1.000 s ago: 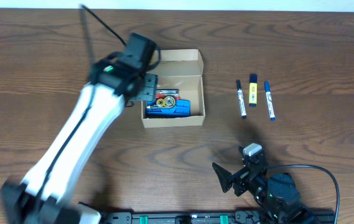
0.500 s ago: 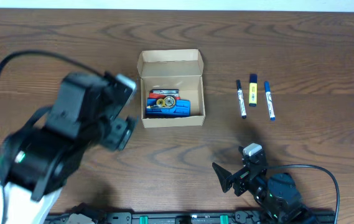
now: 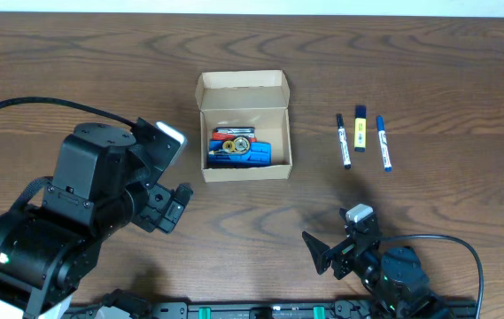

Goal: Pack container

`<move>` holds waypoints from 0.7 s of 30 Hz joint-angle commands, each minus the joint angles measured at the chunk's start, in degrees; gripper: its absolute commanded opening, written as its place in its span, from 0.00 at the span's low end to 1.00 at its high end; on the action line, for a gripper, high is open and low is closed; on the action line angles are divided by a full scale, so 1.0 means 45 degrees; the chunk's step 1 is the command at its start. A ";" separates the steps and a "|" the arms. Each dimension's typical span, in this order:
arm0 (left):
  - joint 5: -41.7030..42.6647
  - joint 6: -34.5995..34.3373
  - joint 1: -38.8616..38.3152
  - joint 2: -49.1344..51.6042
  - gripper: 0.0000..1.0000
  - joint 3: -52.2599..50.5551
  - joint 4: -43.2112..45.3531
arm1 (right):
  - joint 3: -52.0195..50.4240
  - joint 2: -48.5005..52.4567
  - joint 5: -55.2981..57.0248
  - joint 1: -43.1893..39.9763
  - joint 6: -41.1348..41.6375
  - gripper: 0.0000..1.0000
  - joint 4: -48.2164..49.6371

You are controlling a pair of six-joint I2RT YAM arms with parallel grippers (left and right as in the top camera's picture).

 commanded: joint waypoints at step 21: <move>0.0180 0.0136 0.0053 0.0000 0.95 -0.0005 -0.0073 | 0.0359 0.0534 -0.1423 -0.0408 0.7004 0.99 0.1938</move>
